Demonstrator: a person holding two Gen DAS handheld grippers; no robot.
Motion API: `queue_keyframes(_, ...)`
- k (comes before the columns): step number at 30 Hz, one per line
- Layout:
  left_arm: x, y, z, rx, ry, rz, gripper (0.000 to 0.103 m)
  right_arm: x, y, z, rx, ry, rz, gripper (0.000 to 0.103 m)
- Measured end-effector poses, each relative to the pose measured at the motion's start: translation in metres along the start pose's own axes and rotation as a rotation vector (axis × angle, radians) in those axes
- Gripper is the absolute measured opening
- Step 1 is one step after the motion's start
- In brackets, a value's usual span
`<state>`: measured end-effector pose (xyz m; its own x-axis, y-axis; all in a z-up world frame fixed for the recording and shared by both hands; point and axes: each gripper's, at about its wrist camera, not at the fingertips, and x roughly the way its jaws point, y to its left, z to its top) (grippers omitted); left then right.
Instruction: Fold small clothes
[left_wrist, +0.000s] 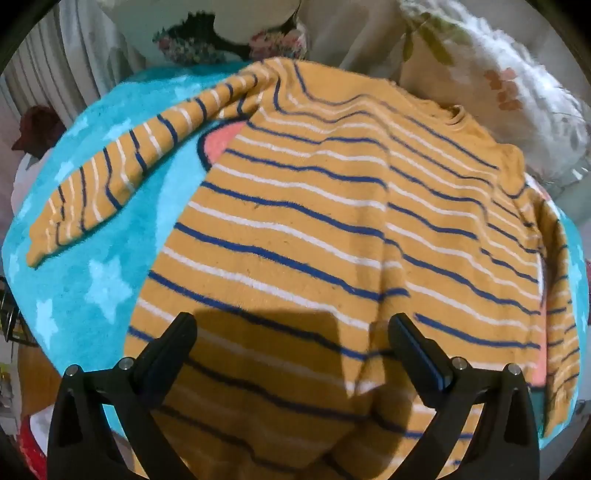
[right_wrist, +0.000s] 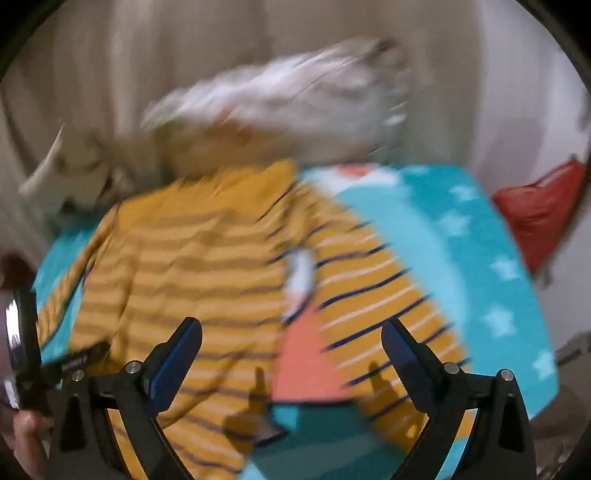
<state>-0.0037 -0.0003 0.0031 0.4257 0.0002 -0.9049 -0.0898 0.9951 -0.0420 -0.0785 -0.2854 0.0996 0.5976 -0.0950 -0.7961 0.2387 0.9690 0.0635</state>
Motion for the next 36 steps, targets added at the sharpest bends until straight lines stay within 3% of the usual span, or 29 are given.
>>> queue_keyframes(5,-0.021,0.007,-0.01,0.005,-0.03,-0.007,0.103,0.028,0.037,-0.03,-0.022,0.116,0.046,0.1)
queue_keyframes(10,-0.03,0.017,-0.017,0.006,-0.009,-0.01,0.103,0.041,0.051,-0.042,-0.026,0.159,0.043,0.1)
queue_keyframes(19,-0.038,-0.003,-0.03,0.031,-0.036,-0.009,0.103,0.018,0.053,-0.044,-0.056,0.078,-0.008,0.1)
queue_keyframes(36,-0.052,-0.005,-0.047,0.034,-0.053,-0.046,0.103,0.015,0.032,-0.061,0.01,0.124,0.059,0.1)
